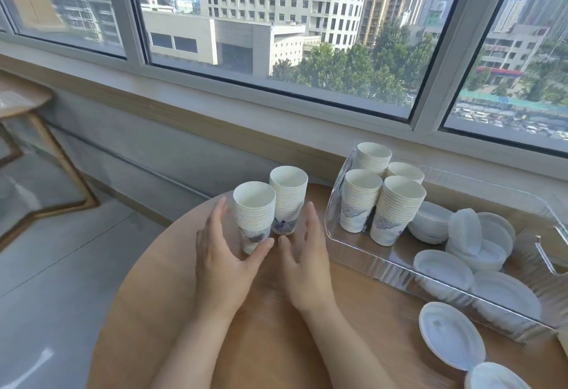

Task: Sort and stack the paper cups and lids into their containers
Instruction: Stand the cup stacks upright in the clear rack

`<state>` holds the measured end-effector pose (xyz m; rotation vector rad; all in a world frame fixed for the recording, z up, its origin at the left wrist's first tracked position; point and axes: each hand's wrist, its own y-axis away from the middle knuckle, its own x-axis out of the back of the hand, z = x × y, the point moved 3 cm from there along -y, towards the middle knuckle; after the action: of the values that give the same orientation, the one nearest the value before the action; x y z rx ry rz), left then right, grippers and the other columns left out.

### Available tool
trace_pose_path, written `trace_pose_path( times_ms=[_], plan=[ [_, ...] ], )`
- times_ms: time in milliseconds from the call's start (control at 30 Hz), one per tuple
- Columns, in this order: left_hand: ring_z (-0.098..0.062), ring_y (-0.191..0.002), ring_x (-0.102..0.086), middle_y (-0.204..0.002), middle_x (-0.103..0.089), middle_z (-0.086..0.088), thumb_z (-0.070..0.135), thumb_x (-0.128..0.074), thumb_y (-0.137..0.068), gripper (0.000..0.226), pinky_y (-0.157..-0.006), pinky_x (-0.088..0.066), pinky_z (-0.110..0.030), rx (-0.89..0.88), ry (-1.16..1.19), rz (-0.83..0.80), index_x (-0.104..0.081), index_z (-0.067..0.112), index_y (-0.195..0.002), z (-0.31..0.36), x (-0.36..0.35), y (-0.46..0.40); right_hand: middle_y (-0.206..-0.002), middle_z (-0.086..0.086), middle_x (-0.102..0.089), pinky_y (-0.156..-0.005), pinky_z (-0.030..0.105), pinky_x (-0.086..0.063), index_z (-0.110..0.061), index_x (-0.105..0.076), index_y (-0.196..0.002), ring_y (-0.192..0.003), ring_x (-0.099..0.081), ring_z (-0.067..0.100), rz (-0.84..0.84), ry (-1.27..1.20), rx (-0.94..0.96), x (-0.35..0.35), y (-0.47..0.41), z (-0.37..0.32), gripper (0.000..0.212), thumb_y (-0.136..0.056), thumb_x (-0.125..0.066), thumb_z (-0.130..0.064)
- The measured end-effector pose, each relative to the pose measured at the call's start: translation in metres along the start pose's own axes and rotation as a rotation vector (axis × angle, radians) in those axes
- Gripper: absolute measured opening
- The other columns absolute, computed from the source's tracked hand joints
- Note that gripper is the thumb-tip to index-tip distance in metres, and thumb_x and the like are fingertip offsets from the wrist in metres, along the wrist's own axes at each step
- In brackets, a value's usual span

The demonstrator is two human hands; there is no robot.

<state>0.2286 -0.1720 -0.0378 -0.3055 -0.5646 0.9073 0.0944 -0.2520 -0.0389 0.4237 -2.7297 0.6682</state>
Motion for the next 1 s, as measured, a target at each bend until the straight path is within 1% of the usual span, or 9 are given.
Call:
trace_pose_path(
  times_ms=[67, 133, 233, 333, 400, 500, 633, 833, 1000],
  plan=[
    [0.003, -0.138, -0.041, -0.15, -0.049, 0.021, 0.035, -0.093, -0.071, 0.103, -0.109, -0.029, -0.01, -0.022, 0.027, -0.05, -0.035, 0.033, -0.156, -0.005, -0.003, -0.008, -0.162, -0.025, -0.012, -0.125, 0.016, -0.011, -0.028, -0.01, -0.162, -0.148, -0.01, -0.013, 0.013, 0.026, -0.044, -0.008, -0.012, 0.009, 0.081, -0.101, -0.062, -0.011],
    [0.003, -0.141, -0.043, -0.153, -0.05, 0.02, 0.033, -0.093, -0.072, 0.103, -0.108, -0.034, -0.013, 0.008, 0.062, -0.09, -0.033, 0.034, -0.157, -0.01, -0.005, -0.016, -0.167, -0.014, -0.021, -0.123, 0.014, -0.016, -0.023, -0.008, -0.165, -0.151, -0.02, -0.004, 0.029, 0.015, -0.073, -0.014, -0.022, 0.017, 0.087, -0.099, -0.065, -0.018],
    [0.002, -0.129, -0.057, -0.149, -0.056, 0.019, 0.028, -0.091, -0.077, 0.098, -0.095, -0.041, -0.003, 0.04, 0.121, -0.122, -0.033, 0.037, -0.156, -0.013, -0.007, -0.023, -0.152, -0.01, -0.051, -0.102, 0.01, -0.039, -0.027, -0.009, -0.165, -0.123, -0.058, 0.003, 0.035, -0.052, -0.101, -0.02, -0.033, 0.019, 0.094, -0.095, -0.072, -0.024],
    [0.003, -0.115, -0.065, -0.138, -0.063, 0.019, 0.026, -0.089, -0.08, 0.089, -0.084, -0.045, -0.002, 0.039, 0.135, -0.106, -0.039, 0.038, -0.152, -0.012, -0.007, -0.023, -0.13, -0.011, -0.064, -0.086, 0.005, -0.044, -0.025, -0.014, -0.165, -0.101, -0.066, 0.003, 0.047, -0.07, -0.113, -0.022, -0.039, 0.022, 0.095, -0.093, -0.076, -0.02],
    [0.002, -0.115, -0.065, -0.136, -0.064, 0.019, 0.024, -0.088, -0.081, 0.085, -0.083, -0.045, -0.002, 0.035, 0.142, -0.092, -0.041, 0.036, -0.151, -0.011, -0.005, -0.022, -0.136, -0.009, -0.062, -0.09, 0.005, -0.043, -0.024, -0.015, -0.164, -0.108, -0.065, 0.0, 0.059, -0.041, -0.128, -0.022, -0.04, 0.023, 0.094, -0.092, -0.076, -0.017],
    [0.002, -0.115, -0.065, -0.135, -0.064, 0.021, 0.024, -0.088, -0.082, 0.084, -0.083, -0.046, -0.003, 0.026, 0.137, -0.092, -0.042, 0.037, -0.15, -0.009, -0.002, -0.019, -0.143, -0.005, -0.057, -0.108, 0.02, -0.044, -0.022, -0.02, -0.163, -0.124, -0.054, -0.007, 0.074, -0.003, -0.128, -0.023, -0.04, 0.025, 0.091, -0.092, -0.076, -0.02],
    [0.002, -0.113, -0.065, -0.135, -0.063, 0.021, 0.028, -0.088, -0.081, 0.084, -0.082, -0.044, -0.001, 0.027, 0.135, -0.074, -0.042, 0.037, -0.15, -0.007, 0.005, -0.013, -0.12, -0.018, -0.053, -0.101, 0.043, -0.052, -0.027, -0.049, -0.145, -0.117, -0.057, 0.013, 0.097, 0.051, -0.102, -0.022, -0.039, 0.026, 0.067, -0.087, -0.081, -0.03],
    [0.006, -0.112, -0.062, -0.137, -0.06, 0.02, 0.03, -0.088, -0.081, 0.083, -0.083, -0.042, 0.0, 0.033, 0.157, -0.051, -0.04, 0.041, -0.148, -0.003, 0.014, -0.006, -0.117, -0.022, -0.066, -0.085, 0.021, -0.054, -0.031, -0.053, -0.131, -0.094, -0.068, -0.001, 0.011, -0.078, -0.124, -0.009, -0.018, 0.011, 0.054, -0.087, -0.083, -0.022],
    [-0.002, -0.124, -0.059, -0.145, -0.056, 0.017, 0.044, -0.085, -0.079, 0.091, -0.097, -0.046, -0.014, 0.044, 0.172, -0.061, -0.034, 0.037, -0.154, -0.002, 0.016, -0.009, -0.116, -0.022, -0.069, -0.082, 0.014, -0.051, -0.033, -0.056, -0.13, -0.098, -0.067, 0.002, -0.012, -0.096, -0.12, 0.014, 0.014, 0.002, 0.052, -0.088, -0.082, -0.02]
  ],
)
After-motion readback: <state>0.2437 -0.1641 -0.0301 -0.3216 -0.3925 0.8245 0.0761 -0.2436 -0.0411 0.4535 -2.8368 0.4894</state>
